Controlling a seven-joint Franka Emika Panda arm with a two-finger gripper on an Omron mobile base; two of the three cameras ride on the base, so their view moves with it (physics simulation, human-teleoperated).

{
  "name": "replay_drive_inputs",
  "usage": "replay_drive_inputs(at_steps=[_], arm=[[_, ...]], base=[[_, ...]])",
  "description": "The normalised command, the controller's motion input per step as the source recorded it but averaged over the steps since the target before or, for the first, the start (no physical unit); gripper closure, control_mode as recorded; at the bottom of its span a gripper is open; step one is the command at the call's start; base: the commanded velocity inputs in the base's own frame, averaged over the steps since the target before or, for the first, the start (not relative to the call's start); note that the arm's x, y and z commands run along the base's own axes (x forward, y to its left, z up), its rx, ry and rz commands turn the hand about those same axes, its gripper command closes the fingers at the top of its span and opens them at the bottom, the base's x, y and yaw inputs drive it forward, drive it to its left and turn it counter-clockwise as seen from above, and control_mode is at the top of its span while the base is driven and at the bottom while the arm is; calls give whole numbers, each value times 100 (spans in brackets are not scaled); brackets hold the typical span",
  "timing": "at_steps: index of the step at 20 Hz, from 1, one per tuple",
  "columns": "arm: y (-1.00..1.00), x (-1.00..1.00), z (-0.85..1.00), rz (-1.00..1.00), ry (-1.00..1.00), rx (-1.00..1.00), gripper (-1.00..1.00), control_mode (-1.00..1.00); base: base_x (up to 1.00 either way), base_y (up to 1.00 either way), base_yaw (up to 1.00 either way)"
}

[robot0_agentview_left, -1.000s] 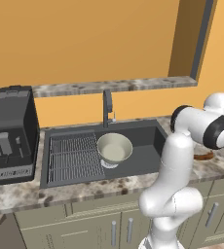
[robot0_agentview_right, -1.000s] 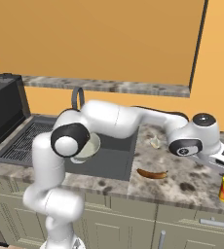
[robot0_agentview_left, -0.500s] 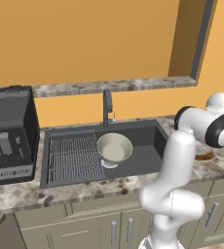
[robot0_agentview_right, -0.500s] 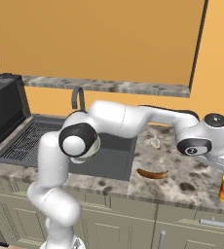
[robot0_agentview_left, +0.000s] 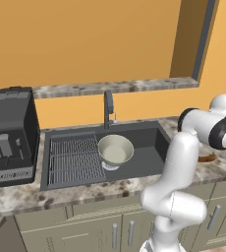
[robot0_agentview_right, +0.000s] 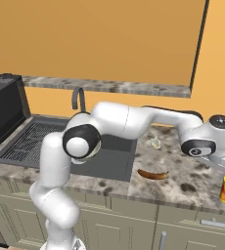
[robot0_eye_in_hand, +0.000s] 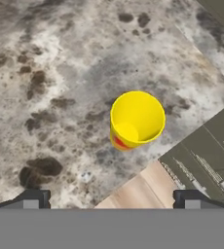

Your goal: Remove the garlic and banana from the sink. Then move the bowl and cup from the counter to the sink for washing.

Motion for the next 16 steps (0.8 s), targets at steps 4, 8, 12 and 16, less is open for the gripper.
replay_drive_inputs(at_steps=[4,8,12,16], arm=[[0,8,-11,0,1,0,-100,-100],[0,11,-9,0,2,0,-100,-100],[-1,19,-6,0,15,3,-100,-100],[-7,14,-3,0,12,3,-100,-100]], base=[[0,0,0],[0,0,0],[0,0,0],[0,0,0]])
